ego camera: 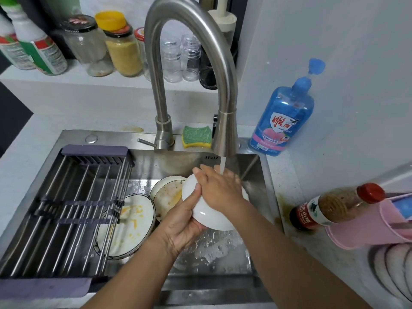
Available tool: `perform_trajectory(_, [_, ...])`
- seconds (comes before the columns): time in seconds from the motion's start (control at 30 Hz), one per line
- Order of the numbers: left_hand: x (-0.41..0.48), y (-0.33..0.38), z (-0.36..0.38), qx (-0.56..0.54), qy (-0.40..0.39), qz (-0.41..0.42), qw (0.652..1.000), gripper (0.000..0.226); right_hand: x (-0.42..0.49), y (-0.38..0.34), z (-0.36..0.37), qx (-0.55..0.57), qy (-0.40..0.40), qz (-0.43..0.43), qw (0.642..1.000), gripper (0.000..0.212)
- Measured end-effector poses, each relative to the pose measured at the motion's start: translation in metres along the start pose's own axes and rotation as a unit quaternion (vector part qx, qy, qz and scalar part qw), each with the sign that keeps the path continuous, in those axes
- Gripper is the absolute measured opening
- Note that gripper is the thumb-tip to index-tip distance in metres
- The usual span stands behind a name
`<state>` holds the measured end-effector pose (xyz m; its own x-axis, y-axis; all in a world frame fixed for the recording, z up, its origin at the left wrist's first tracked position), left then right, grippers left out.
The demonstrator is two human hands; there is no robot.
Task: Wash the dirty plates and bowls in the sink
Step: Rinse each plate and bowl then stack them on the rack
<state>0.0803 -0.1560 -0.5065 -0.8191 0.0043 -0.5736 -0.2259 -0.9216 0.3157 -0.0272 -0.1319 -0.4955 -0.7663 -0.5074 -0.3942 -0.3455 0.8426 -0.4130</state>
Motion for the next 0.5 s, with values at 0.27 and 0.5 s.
perform_trajectory(0.27, [-0.008,-0.004,-0.007,-0.012,0.014,-0.006,1.0,0.048,-0.005,0.014,-0.025,-0.069,0.029,-0.009,0.997,0.056])
perform_trajectory(0.5, [-0.012,0.015,-0.031,0.064,0.009,0.001,0.998,0.041,-0.017,0.071,-0.033,0.31,-0.022,0.195,0.93,0.059])
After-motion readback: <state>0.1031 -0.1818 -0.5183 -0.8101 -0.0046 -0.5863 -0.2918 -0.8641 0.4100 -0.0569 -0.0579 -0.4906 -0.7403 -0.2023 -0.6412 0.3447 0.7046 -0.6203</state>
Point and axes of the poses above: each hand's wrist, its own x-axis towards the middle knuckle, its own z-axis out of the palm, y = z × x, the point moved 9 cm from there along x, towards the middle knuckle, and after that the axes turned 2 degrees about -z, right-handed, at the moved point
